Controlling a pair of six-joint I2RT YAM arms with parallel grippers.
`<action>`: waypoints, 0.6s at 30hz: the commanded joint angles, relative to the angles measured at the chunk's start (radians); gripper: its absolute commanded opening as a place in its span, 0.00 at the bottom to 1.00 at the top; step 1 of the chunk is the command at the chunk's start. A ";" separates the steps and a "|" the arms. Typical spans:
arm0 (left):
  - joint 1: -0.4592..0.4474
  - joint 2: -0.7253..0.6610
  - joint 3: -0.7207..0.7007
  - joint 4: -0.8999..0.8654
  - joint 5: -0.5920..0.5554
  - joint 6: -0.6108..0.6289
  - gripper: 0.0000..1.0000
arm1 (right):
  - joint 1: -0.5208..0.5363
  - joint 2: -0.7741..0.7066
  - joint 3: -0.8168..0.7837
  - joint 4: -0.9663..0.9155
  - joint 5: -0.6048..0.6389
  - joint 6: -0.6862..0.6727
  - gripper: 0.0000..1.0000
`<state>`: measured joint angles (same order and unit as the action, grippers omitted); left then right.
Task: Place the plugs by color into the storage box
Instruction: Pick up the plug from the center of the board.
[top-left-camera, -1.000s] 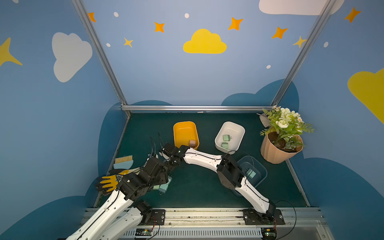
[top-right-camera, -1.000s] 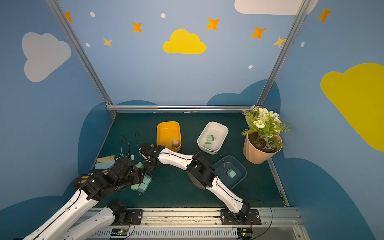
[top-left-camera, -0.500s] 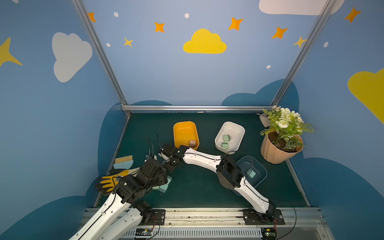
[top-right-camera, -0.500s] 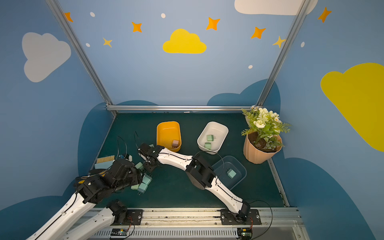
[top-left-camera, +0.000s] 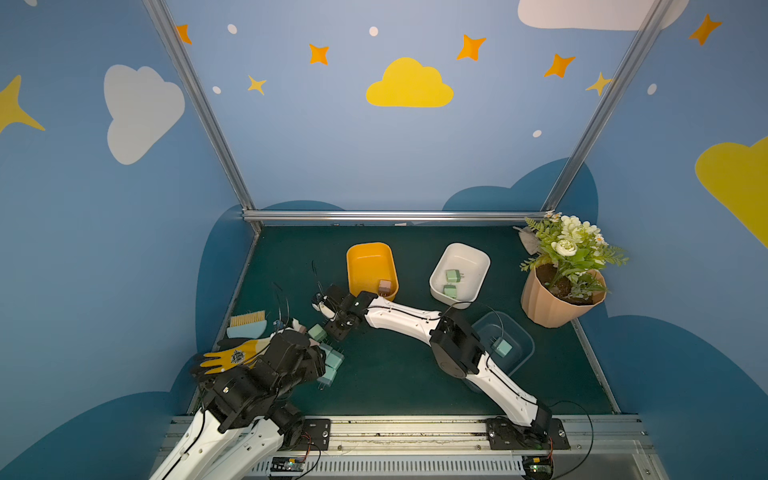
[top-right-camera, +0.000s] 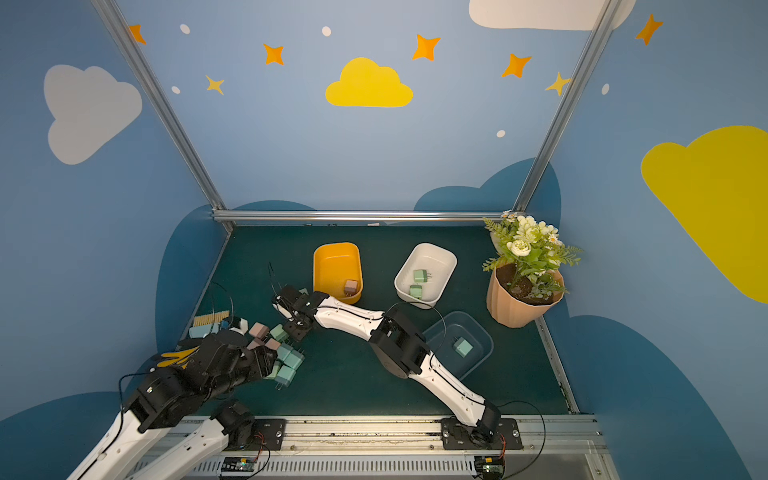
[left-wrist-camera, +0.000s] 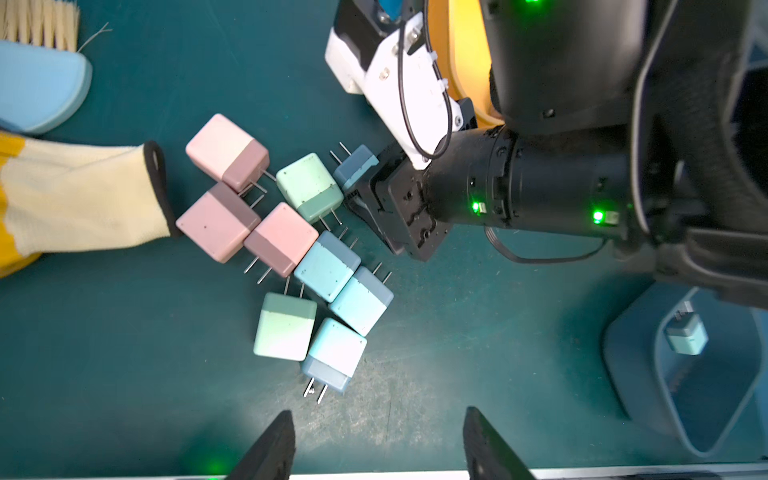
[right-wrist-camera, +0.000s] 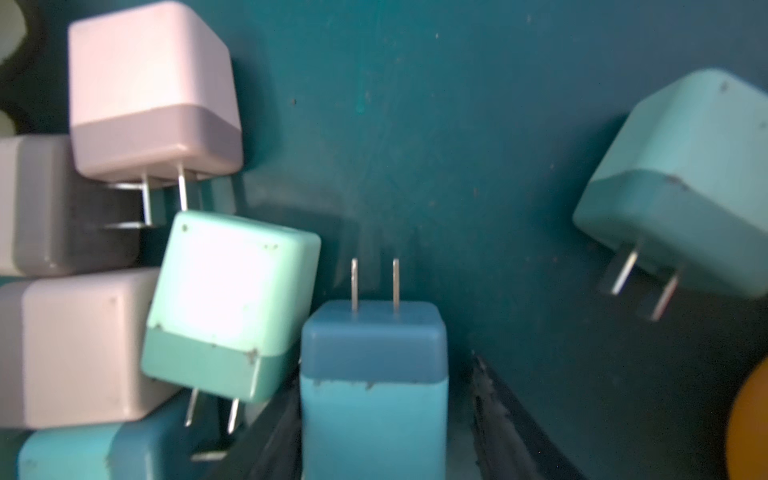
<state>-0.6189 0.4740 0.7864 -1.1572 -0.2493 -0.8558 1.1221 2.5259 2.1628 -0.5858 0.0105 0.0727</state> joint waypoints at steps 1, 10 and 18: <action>0.004 -0.048 0.021 -0.090 0.015 -0.053 0.65 | -0.006 0.086 -0.057 0.049 0.002 -0.002 0.56; 0.003 -0.082 -0.008 -0.069 0.029 -0.060 0.65 | -0.003 -0.010 -0.114 0.024 0.023 -0.010 0.40; 0.003 0.054 0.052 -0.049 0.034 0.016 0.65 | -0.008 -0.115 -0.188 -0.003 -0.088 0.080 0.37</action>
<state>-0.6186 0.5034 0.7963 -1.2152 -0.2165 -0.8829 1.1198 2.4393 2.0026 -0.4858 0.0010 0.1108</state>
